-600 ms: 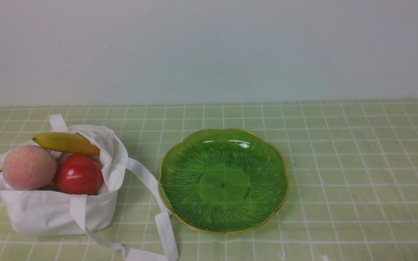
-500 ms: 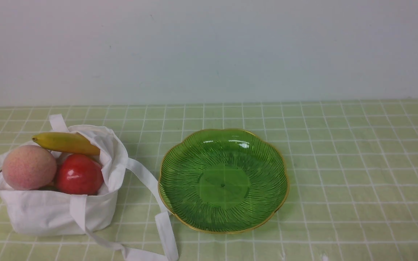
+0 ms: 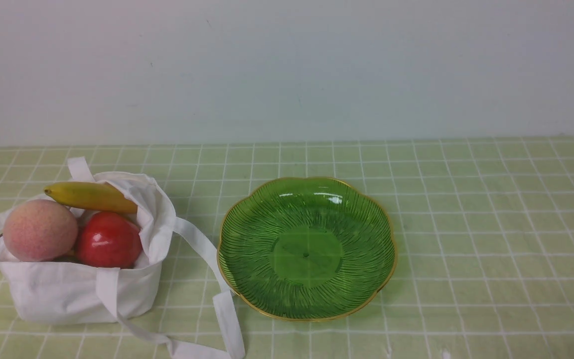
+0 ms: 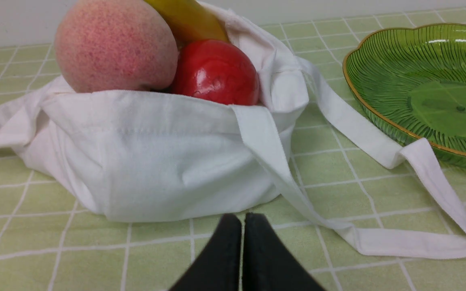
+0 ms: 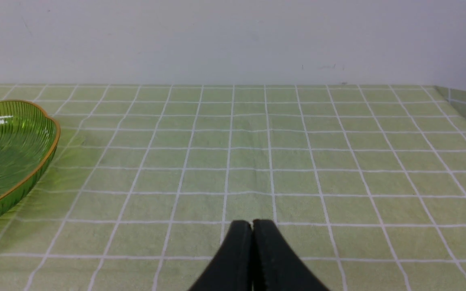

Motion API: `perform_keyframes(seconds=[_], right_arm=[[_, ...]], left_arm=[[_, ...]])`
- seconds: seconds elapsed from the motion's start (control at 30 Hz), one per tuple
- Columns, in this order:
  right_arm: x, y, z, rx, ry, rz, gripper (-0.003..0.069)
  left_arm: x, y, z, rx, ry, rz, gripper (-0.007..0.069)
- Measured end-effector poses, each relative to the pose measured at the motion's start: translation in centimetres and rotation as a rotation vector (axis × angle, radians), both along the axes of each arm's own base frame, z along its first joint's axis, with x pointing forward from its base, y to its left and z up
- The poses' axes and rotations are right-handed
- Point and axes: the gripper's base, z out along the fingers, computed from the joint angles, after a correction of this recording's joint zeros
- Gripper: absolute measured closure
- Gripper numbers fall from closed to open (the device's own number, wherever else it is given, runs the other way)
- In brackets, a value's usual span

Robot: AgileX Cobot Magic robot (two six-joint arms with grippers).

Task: Take the fruit out of the bag on the green coffee tablecloth and place them on the plate.
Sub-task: 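Reach into the cloth bag and grasp the peach with the left gripper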

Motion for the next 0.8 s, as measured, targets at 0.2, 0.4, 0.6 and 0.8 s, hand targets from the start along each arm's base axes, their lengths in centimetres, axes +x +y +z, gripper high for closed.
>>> perform_keyframes(seconds=[0.2,0.4,0.6,0.8], right_arm=[[0.0,0.0,0.0,-0.002,0.000,0.000,0.0669],[0.0,0.0,0.0,-0.003,0.000,0.001,0.0669],[0.0,0.0,0.0,-0.003,0.000,0.001,0.0669],[0.0,0.0,0.0,-0.003,0.000,0.001,0.0669]], left_arm=[[0.0,0.0,0.0,0.000,0.000,0.000,0.0633],[0.0,0.0,0.0,0.000,0.000,0.000,0.0633],[0.0,0.0,0.1,-0.019,-0.011,0.002,0.0633],[0.2,-0.3,1.1,-0.220,-0.098,0.022,0.0633]])
